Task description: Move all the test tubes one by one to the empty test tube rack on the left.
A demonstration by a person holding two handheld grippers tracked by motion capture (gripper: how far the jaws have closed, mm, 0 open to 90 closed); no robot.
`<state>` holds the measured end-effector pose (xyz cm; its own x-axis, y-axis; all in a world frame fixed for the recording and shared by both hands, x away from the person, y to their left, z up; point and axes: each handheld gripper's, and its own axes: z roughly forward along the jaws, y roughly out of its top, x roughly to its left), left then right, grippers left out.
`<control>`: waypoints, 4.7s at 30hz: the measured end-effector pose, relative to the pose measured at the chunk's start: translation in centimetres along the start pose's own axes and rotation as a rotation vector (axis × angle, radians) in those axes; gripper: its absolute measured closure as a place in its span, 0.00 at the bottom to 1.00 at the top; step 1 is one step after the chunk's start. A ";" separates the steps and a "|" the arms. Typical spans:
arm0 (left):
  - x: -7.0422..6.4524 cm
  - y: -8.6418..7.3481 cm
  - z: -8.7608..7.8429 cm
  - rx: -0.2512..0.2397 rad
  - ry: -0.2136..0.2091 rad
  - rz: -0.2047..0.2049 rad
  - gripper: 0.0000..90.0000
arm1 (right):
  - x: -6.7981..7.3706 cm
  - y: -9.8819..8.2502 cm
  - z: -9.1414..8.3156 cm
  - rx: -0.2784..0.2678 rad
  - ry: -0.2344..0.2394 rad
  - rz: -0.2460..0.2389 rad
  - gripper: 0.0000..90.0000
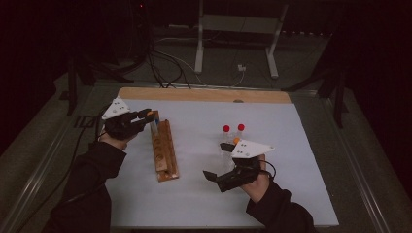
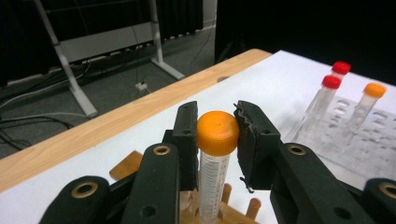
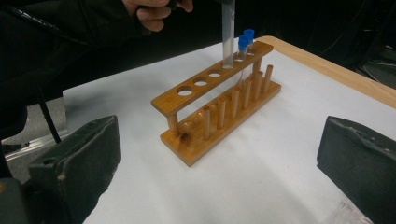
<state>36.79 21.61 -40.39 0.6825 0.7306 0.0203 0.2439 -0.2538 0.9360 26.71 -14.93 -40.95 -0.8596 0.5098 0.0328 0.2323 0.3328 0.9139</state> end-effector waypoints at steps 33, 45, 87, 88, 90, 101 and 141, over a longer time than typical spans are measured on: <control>-0.3 -4.4 2.4 0.084 -0.009 -0.025 0.80 | 0.0 0.0 -0.1 -0.002 0.011 0.003 0.00; -1.7 -3.6 -0.1 0.025 -0.078 -0.034 0.25 | -1.3 1.0 -2.2 -0.047 -0.041 0.015 0.00; -7.3 -4.8 -4.1 0.016 -0.204 -0.003 0.01 | -8.5 -5.1 0.6 0.262 -0.323 0.142 0.72; -7.3 -4.8 -4.1 0.013 -0.202 -0.003 0.01 | -8.6 -5.1 0.7 0.264 -0.327 0.136 0.73; -7.3 -4.9 -4.0 0.017 -0.205 -0.003 0.01 | -8.6 -5.1 1.0 0.269 -0.327 0.132 0.74; -7.3 -5.0 -3.8 0.033 -0.208 -0.006 0.01 | -8.5 -5.1 1.1 0.268 -0.337 0.123 0.84; -8.9 -2.6 -2.5 0.036 -0.320 0.020 0.01 | -2.0 0.2 -0.7 0.138 -0.149 0.000 0.84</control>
<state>28.34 17.41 -42.14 0.8680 0.4904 -0.0785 0.2485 -0.2920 0.9236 28.18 -16.43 -40.55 -0.7851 0.6183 -0.0365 0.3013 0.4327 0.8497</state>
